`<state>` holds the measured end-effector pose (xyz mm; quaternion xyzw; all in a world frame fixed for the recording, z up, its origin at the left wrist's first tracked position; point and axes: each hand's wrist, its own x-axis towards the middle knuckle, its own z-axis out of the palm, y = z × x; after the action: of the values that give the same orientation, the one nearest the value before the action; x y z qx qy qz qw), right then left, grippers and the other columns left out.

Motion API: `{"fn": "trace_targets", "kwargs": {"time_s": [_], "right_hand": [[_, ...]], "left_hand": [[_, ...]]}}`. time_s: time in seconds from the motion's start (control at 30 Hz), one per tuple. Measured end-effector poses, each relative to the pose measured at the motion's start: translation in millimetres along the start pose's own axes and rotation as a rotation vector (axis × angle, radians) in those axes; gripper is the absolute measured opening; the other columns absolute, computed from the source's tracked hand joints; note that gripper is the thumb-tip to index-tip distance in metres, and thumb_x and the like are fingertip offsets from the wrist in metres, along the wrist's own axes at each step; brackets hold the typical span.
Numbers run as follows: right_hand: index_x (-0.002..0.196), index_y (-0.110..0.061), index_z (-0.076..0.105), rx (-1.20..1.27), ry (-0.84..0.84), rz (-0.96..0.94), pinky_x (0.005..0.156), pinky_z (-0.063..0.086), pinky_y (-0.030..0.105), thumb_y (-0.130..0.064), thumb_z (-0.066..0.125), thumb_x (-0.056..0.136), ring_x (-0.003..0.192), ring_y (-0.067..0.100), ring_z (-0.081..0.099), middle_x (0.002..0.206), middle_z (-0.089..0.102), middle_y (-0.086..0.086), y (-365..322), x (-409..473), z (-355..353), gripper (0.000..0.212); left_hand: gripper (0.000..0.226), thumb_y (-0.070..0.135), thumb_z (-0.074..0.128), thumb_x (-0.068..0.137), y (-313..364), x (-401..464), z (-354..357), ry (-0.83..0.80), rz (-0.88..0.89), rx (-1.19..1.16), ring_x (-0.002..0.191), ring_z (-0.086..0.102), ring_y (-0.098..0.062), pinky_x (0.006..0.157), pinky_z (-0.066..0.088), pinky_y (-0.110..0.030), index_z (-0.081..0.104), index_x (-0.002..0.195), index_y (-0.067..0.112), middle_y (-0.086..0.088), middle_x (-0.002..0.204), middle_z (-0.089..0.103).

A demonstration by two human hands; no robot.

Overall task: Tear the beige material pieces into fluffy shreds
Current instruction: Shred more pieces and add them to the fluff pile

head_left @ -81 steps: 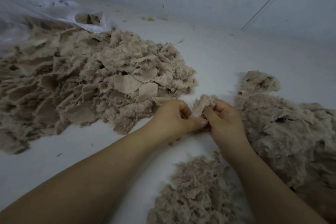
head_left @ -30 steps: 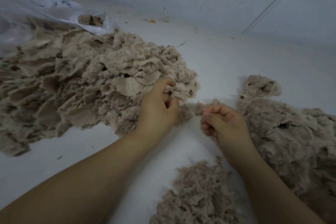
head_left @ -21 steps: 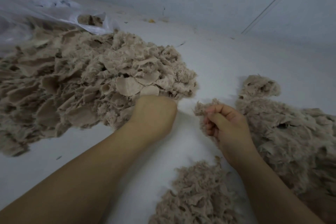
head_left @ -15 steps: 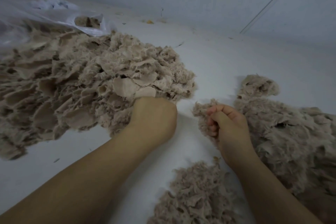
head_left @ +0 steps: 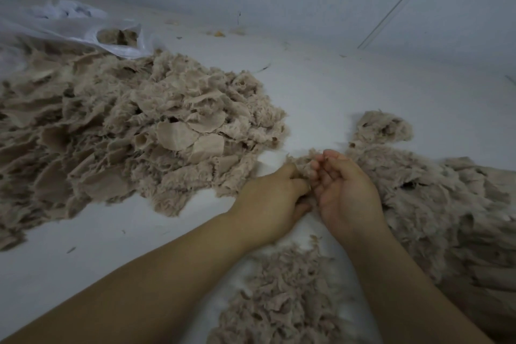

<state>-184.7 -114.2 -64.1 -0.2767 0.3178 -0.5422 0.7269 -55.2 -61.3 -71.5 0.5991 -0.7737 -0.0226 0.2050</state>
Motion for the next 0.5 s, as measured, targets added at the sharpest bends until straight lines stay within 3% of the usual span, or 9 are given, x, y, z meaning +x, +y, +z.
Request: {"fn": "trace_targets", "kwargs": {"time_s": [0.1, 0.2, 0.27, 0.3, 0.4, 0.5], "right_hand": [[0.109, -0.008, 0.064, -0.037, -0.016, 0.069, 0.088, 0.056, 0.029, -0.014, 0.041, 0.106, 0.102, 0.017, 0.073, 0.104, 0.077, 0.005, -0.3, 2.6, -6.2, 0.024], [0.115, -0.008, 0.063, -0.065, 0.001, 0.097, 0.088, 0.055, 0.03, -0.016, 0.04, 0.107, 0.108, 0.019, 0.07, 0.113, 0.074, 0.007, -2.1, 3.9, -9.3, 0.026], [0.117, -0.005, 0.063, -0.076, 0.025, 0.089, 0.086, 0.056, 0.03, -0.014, 0.041, 0.106, 0.108, 0.019, 0.07, 0.114, 0.072, 0.009, -3.4, 4.3, -8.8, 0.025], [0.118, -0.002, 0.062, -0.075, 0.037, 0.078, 0.085, 0.057, 0.031, -0.012, 0.043, 0.105, 0.108, 0.021, 0.07, 0.114, 0.072, 0.011, -3.8, 4.5, -8.7, 0.025], [0.118, 0.008, 0.063, -0.108, 0.031, 0.045, 0.087, 0.06, 0.036, -0.004, 0.05, 0.101, 0.108, 0.03, 0.07, 0.115, 0.071, 0.02, -2.6, 3.9, -7.6, 0.025], [0.108, 0.008, 0.067, -0.173, -0.039, 0.054, 0.081, 0.062, 0.038, -0.006, 0.056, 0.098, 0.102, 0.035, 0.071, 0.108, 0.07, 0.026, -1.6, -0.1, -5.4, 0.021]], "left_hand": [[0.022, 0.025, 0.048, 0.099, 1.1, -0.5, 3.3, 0.042, 0.09, 0.027, 0.084, 0.058, -0.025, 0.061, 0.049, -0.039, 0.067, 0.108, 0.018, 0.0, 0.109, 0.054], [0.012, 0.01, 0.053, 0.094, 1.9, -1.7, -0.8, 0.162, 0.039, -0.226, 0.077, 0.055, -0.018, 0.063, 0.047, -0.035, 0.063, 0.091, 0.005, -0.003, 0.089, 0.057], [0.015, 0.004, 0.055, 0.092, -0.4, -1.6, -7.2, 0.284, -0.063, -0.406, 0.061, 0.046, -0.008, 0.056, 0.04, -0.021, 0.055, 0.078, 0.003, 0.001, 0.068, 0.05], [0.018, 0.004, 0.056, 0.093, -1.7, -1.7, -9.3, 0.312, -0.127, -0.477, 0.056, 0.046, -0.01, 0.052, 0.038, -0.02, 0.053, 0.076, 0.004, 0.0, 0.062, 0.048], [0.017, 0.007, 0.06, 0.094, -1.9, -1.1, -12.4, 0.261, -0.29, -0.68, 0.043, 0.052, -0.014, 0.046, 0.05, -0.035, 0.051, 0.08, 0.004, -0.01, 0.056, 0.055], [0.015, 0.001, 0.062, 0.091, 0.4, 4.8, -15.1, 0.278, -0.3, -0.731, 0.05, 0.061, -0.021, 0.048, 0.055, -0.044, 0.052, 0.082, 0.008, -0.012, 0.063, 0.058]]}}
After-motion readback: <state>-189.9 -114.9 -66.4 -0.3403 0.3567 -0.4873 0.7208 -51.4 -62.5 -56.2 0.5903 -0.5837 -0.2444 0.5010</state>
